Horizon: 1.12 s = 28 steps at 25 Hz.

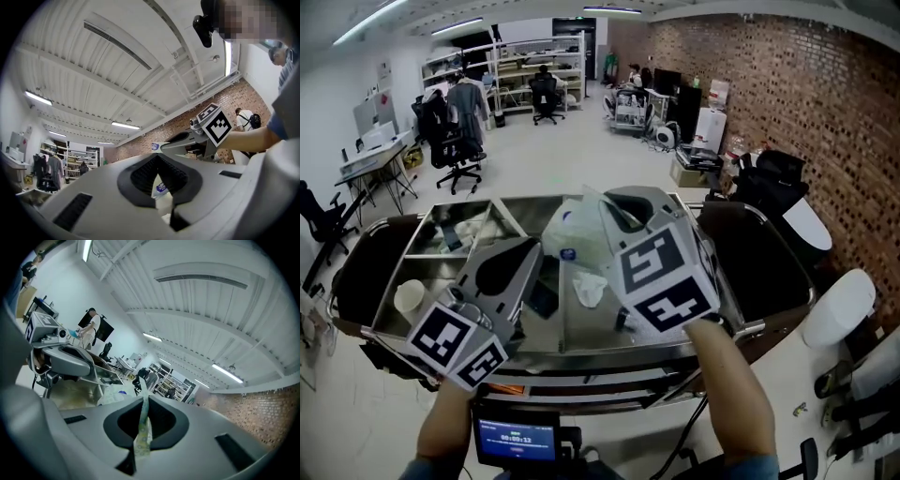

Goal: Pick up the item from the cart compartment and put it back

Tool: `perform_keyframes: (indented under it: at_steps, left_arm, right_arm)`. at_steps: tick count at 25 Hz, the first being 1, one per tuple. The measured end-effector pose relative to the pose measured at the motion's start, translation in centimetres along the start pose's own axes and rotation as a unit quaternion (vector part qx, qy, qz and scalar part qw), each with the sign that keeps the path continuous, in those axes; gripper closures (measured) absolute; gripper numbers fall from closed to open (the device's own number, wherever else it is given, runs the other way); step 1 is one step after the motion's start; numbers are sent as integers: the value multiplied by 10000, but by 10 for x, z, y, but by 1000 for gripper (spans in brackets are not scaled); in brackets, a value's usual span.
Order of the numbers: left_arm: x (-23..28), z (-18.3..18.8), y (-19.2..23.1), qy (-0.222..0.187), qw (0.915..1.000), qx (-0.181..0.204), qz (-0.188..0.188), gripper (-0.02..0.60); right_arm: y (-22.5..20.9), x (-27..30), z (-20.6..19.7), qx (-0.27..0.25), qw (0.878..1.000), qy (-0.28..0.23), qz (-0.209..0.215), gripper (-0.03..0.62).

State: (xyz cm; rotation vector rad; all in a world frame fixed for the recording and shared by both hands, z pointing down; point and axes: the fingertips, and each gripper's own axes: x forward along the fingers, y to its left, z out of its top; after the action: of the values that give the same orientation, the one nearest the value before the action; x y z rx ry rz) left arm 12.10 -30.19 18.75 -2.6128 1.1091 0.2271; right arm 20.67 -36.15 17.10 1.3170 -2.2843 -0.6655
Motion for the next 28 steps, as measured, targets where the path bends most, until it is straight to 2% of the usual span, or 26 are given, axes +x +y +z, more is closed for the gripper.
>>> perform_keyframes:
  at_steps: [8,20,28]
  left_arm:
    - [47,-32,11,231,9993,43,300,568]
    - [73,-55,20,352,9986,62,399,568]
    - [75,-62,23,412,9983,63,401,568]
  right_arm:
    - [-29,60,-63,430,9980,191,410,594]
    - [-2,119,-148,423,9896,933,1010,594]
    - [17,125,-180,356,9839,1211,1269,591]
